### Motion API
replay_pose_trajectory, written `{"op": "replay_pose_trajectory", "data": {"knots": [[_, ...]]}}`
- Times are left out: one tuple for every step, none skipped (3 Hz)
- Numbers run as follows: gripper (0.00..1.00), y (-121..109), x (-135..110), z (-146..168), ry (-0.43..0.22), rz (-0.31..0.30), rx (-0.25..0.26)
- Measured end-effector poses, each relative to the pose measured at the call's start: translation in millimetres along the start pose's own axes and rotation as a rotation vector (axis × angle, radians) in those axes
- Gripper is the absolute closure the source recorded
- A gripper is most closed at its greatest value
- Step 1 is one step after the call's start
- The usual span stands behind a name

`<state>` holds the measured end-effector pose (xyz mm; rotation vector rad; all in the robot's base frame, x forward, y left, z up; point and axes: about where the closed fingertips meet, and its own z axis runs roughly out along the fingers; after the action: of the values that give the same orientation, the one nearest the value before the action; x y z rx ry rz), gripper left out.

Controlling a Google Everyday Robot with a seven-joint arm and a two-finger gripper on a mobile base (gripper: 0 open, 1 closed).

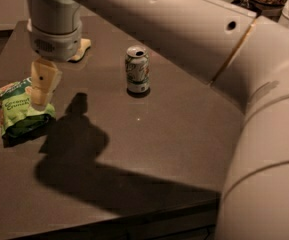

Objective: Pick green rice chip bag

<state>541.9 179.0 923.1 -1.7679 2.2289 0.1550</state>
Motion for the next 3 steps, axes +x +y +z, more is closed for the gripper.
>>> {"op": "replay_pose_trajectory", "data": {"knots": [[0.0, 13.5, -25.7, 18.1, 0.018, -0.002, -0.023], [0.0, 24.1, -43.8, 32.7, 0.035, 0.011, -0.053], [0.0, 29.9, -57.3, 46.3, 0.057, 0.039, -0.086]]}}
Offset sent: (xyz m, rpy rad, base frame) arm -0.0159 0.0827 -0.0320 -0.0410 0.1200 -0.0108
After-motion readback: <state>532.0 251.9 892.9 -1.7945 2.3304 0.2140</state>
